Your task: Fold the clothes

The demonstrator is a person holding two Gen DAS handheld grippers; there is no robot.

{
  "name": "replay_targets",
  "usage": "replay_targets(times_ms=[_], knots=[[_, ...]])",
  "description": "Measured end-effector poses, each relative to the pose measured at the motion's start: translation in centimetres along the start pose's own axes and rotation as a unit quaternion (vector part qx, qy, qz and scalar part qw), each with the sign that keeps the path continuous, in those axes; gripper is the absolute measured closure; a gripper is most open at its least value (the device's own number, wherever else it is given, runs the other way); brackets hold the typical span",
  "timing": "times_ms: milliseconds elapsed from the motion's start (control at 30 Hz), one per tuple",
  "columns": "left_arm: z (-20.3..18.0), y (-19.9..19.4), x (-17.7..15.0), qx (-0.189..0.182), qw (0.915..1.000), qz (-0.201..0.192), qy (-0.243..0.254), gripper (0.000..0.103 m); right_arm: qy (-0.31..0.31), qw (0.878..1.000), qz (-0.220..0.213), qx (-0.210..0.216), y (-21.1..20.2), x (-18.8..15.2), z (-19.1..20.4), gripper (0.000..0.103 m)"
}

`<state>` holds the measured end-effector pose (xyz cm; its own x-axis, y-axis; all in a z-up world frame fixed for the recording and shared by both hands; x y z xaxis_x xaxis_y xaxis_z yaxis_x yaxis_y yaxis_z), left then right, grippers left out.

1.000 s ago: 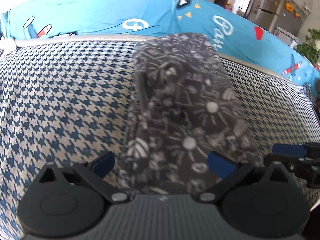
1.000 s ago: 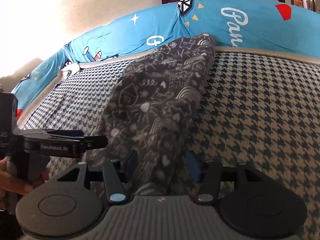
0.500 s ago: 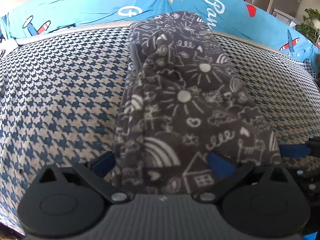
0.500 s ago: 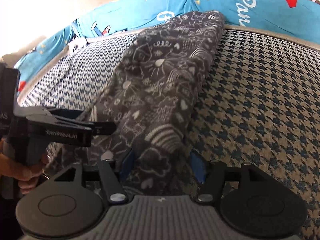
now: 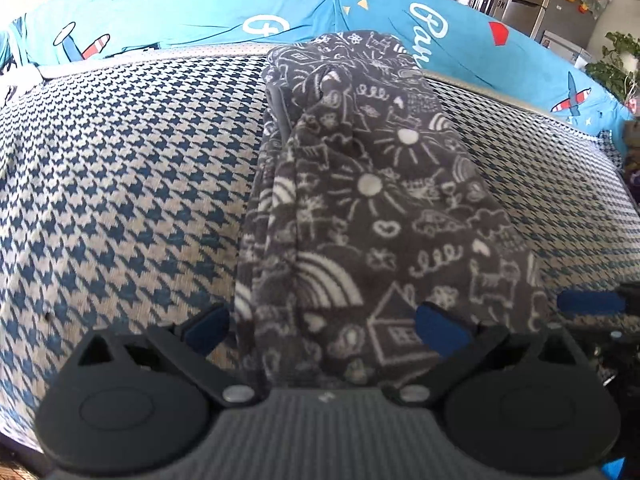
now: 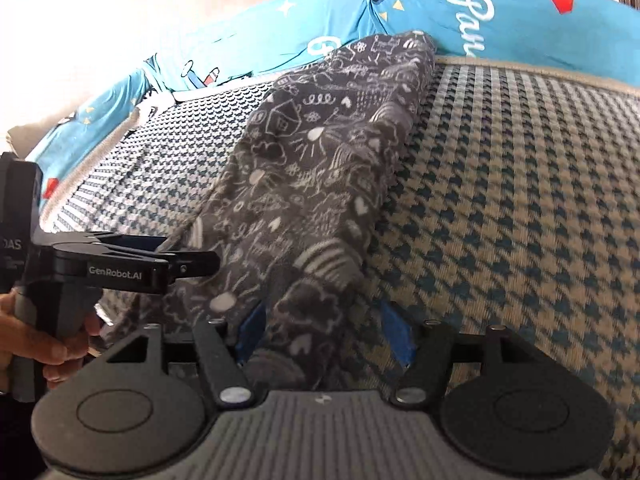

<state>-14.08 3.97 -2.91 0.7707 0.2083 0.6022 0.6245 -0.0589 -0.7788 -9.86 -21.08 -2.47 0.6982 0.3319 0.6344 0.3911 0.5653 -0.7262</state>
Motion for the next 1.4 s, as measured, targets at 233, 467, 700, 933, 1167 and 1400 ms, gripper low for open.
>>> replay_targets(times_ms=[233, 467, 700, 933, 1167, 1400], knots=[[-0.9, -0.6, -1.0, -0.006, 1.0, 0.001, 0.008, 0.0, -0.025, 0.999, 0.023, 0.01, 0.5, -1.7, 1.4, 0.038], [-1.1, -0.1, -1.3, 0.009, 0.9998, 0.014, 0.007, 0.0, -0.004, 0.999, 0.032, 0.014, 0.7, -1.6, 1.1, 0.037], [-1.0, -0.7, -0.2, 0.002, 0.9999, -0.006, -0.01, 0.0, 0.001, 1.0, 0.006, 0.025, -0.8, 1.3, 0.0, 0.037], [-1.7, -0.4, 2.1, -0.005, 0.9998, -0.02, -0.009, 0.0, 0.008, 0.999, 0.01, 0.03, 0.1, 4.8, -1.7, 0.037], [-2.8, 1.1, 3.7, -0.017, 0.9997, -0.008, -0.016, 0.0, -0.002, 1.0, 0.008, 0.024, 1.7, 8.0, -3.2, 0.037], [-3.7, 2.8, 5.7, -0.019, 0.9998, -0.004, -0.005, 0.0, 0.034, 0.999, -0.017, 0.028, 3.1, 11.0, -5.6, 0.037]])
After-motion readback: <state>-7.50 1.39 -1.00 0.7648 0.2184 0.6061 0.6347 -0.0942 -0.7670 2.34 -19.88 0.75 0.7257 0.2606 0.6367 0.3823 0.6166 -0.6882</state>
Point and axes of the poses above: each gripper's, at about its wrist camera, not at the fingertips, and y roughly the way its jaws point, z to its left, x to its top, the point moved 4 cm from there along y, roughly the way its jaws point
